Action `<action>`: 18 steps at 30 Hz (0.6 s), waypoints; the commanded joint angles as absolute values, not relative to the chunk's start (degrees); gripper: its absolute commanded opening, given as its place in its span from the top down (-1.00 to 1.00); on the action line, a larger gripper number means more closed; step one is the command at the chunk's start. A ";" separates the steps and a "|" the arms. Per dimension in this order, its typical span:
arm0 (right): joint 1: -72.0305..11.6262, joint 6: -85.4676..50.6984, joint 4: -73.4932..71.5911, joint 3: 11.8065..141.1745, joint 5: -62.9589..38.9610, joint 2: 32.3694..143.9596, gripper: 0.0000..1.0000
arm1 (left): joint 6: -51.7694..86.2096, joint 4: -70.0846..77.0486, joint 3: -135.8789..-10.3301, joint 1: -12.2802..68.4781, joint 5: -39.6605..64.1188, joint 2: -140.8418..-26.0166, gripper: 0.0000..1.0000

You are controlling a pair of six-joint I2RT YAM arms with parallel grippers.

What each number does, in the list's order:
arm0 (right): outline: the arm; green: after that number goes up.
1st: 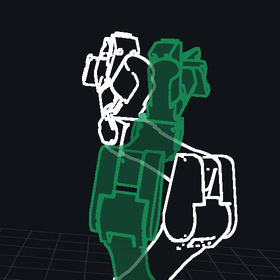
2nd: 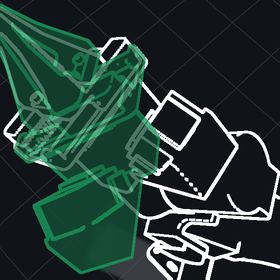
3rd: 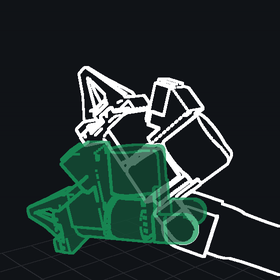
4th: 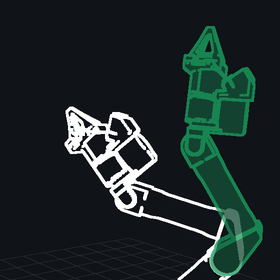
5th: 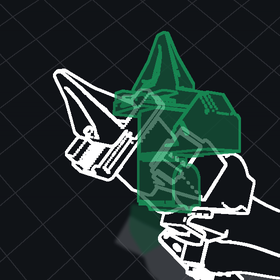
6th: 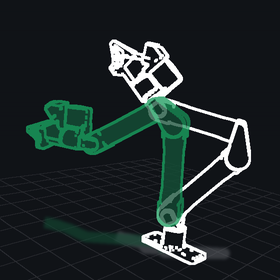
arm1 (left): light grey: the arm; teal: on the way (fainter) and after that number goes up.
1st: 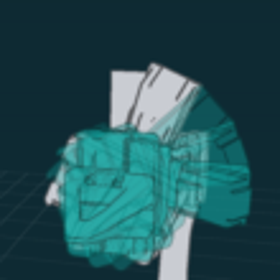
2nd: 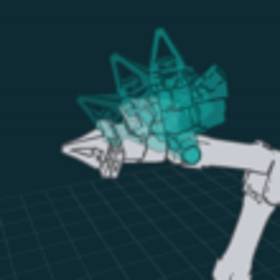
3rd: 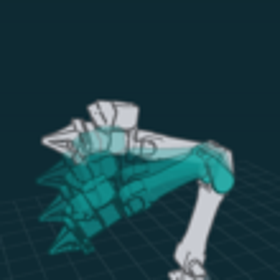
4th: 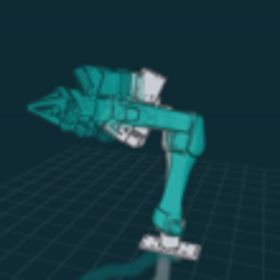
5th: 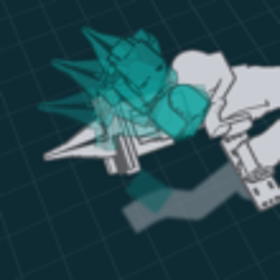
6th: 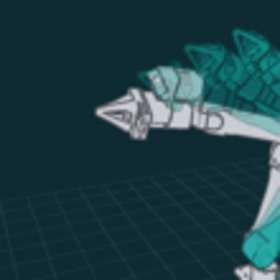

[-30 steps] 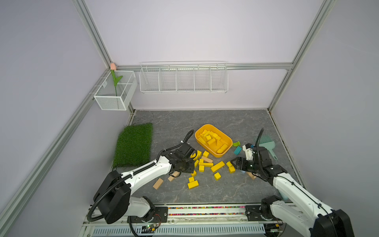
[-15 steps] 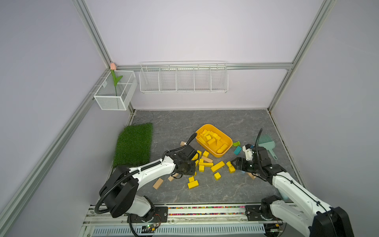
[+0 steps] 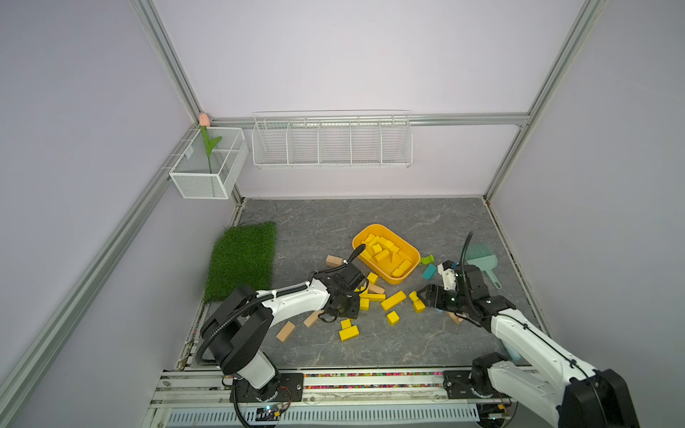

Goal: Pick out the yellow building blocks
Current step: Pick up the building block from the center of the board.

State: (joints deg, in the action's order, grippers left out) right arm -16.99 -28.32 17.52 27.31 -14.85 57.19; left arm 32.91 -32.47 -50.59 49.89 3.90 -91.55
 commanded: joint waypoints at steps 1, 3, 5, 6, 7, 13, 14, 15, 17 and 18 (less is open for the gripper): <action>-16.86 -28.15 17.05 26.85 -15.42 56.95 -0.50 | 32.70 -33.49 -52.43 50.03 2.68 -92.21 0.04; -16.80 -28.21 17.14 26.81 -15.32 56.62 -0.50 | 32.61 -33.43 -52.38 50.10 2.71 -92.21 0.05; -16.78 -28.22 17.14 26.82 -15.35 56.61 -0.50 | 32.69 -33.49 -52.34 50.10 2.63 -92.11 0.05; -16.85 -28.26 17.14 26.81 -15.38 56.60 -0.50 | 32.74 -33.49 -52.26 50.10 2.55 -92.03 0.06; -16.81 -28.27 17.14 26.81 -15.38 56.69 -0.50 | 32.79 -33.44 -52.16 50.09 2.44 -91.93 0.09; -16.79 -28.19 17.17 26.89 -15.34 56.87 -0.50 | 33.12 -33.81 -51.78 50.08 1.63 -90.72 0.32; -16.83 -28.28 17.14 26.81 -15.40 56.71 -0.50 | 33.18 -33.90 -51.71 50.10 1.52 -90.42 0.36; -16.79 -28.29 17.13 26.72 -15.34 56.57 -0.50 | 33.22 -33.97 -51.76 50.10 1.42 -90.22 0.40; -16.79 -28.32 17.05 26.38 -15.30 55.85 -0.50 | 33.25 -34.46 -52.10 50.09 1.40 -89.91 0.47; -16.80 -28.39 17.01 26.26 -15.41 55.40 -0.50 | 33.18 -34.92 -52.60 50.10 1.54 -89.87 0.51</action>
